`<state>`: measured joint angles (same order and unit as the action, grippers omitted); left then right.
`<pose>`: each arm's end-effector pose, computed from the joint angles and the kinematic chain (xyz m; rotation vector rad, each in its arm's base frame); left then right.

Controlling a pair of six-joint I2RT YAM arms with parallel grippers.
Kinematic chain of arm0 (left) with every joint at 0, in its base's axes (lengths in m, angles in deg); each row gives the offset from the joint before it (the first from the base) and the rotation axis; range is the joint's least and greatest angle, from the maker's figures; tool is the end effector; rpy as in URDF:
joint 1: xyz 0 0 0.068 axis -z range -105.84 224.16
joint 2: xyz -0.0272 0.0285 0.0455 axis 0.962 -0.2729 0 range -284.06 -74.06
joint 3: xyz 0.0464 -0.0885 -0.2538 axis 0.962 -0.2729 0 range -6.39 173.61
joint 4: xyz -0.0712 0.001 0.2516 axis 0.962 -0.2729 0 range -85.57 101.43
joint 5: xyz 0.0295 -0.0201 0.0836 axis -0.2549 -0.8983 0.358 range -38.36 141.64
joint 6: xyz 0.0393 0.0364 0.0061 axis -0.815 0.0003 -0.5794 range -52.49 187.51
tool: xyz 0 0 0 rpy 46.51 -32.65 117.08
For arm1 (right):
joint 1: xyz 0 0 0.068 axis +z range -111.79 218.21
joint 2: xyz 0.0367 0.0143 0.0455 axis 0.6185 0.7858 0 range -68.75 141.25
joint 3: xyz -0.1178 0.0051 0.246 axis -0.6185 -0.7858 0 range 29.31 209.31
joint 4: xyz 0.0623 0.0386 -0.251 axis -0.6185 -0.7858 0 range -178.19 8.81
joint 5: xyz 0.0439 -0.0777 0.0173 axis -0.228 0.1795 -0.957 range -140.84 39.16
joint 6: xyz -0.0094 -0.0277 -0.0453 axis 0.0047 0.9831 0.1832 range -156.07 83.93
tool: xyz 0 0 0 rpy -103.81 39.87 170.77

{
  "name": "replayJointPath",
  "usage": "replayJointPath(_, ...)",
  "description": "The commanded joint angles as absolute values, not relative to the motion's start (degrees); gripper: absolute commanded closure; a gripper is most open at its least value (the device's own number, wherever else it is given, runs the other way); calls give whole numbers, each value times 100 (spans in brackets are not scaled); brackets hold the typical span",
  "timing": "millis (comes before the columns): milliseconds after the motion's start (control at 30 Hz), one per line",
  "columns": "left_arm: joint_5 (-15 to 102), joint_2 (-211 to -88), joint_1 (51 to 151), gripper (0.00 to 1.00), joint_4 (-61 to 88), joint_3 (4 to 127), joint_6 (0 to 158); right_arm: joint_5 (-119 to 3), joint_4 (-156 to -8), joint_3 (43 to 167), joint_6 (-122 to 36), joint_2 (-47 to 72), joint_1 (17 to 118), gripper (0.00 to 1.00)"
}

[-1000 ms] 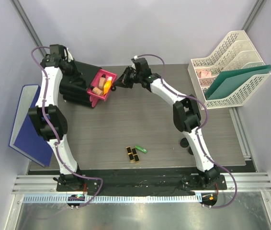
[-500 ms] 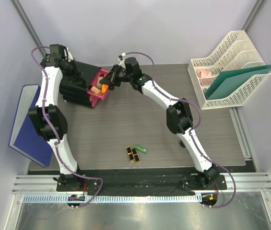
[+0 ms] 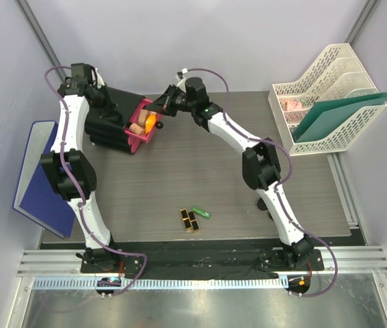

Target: Organize the makeup

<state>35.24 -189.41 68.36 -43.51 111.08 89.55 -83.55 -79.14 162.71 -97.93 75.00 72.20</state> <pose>0.4397 0.0347 0.3348 -0.4837 2.4544 -0.4752 0.4763 0.3444 0.2697 -0.0108 2.0257 1.6465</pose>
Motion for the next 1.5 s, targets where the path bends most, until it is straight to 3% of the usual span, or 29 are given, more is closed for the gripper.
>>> replayJointPath(0, 3890, -19324, 6792, 100, -5133, 10831, 8729, -7819, -7783, 15484, -9769, 6207, 6994, 99)
replayJointPath(133, 3890, -19315, 6801, 100, -5133, 10822, 8729, -7045, -8425, 14429, -9417, 5616, 6774, 99)
replayJointPath(233, 3881, -19315, 6801, 100, -5150, 10813, 8738, -6755, -9154, 14427, -9206, 5597, 6686, 99)
replayJointPath(567, 3899, -19333, 6801, 100, -5141, 10813, 8738, -7536, -10140, 14989, -9372, 6563, 6747, 99)
replayJointPath(900, 3855, -19350, 6801, 100, -5132, 10804, 8746, -8116, -10026, 16253, -9601, 7450, 6993, 99)
replayJointPath(1467, 3846, -19429, 6792, 100, -5168, 10831, 8738, -8441, -8268, 17177, -10778, 8427, 7099, 99)
